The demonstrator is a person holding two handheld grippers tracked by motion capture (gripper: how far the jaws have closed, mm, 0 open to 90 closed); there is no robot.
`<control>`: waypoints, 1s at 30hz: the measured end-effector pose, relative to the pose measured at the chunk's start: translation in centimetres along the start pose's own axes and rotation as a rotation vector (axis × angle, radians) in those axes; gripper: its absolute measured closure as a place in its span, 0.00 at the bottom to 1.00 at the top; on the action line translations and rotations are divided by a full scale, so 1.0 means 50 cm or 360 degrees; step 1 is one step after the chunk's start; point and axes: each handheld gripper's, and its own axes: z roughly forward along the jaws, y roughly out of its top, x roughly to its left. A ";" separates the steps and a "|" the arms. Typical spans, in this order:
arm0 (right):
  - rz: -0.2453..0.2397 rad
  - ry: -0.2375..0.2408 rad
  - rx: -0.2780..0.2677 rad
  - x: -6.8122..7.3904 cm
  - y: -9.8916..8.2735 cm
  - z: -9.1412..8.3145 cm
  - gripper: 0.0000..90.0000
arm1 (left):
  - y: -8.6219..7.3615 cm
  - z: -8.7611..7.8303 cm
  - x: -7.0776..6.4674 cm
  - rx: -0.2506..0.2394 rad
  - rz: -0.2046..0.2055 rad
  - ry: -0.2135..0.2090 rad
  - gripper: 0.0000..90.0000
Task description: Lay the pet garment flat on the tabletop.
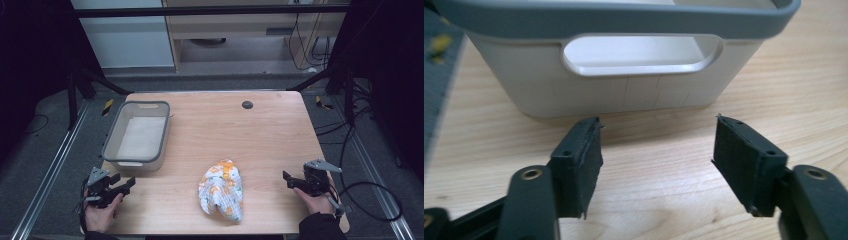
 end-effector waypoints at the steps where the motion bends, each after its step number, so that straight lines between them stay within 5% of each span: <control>1: 0.0000 0.0000 0.0000 0.000 0.000 0.000 0.18 | 0.001 -0.002 -0.006 -0.0004 0.0038 0.0024 0.40; 13: -0.0015 0.0077 -0.0066 0.017 0.004 -0.019 0.19 | 0.003 -0.014 -0.027 -0.0073 0.0119 -0.0028 0.35; 16: -0.0045 0.0090 -0.0054 0.025 0.011 -0.021 0.18 | 0.008 -0.019 -0.028 -0.0078 0.0084 -0.0066 0.33; 24: -0.0072 0.0105 -0.0124 0.034 0.049 -0.042 0.18 | 0.043 -0.046 -0.041 -0.0154 0.0060 -0.0128 0.30; 30: -0.0070 0.0123 -0.0186 0.037 0.086 -0.056 0.17 | 0.078 -0.057 -0.059 -0.0198 0.0114 -0.0165 0.29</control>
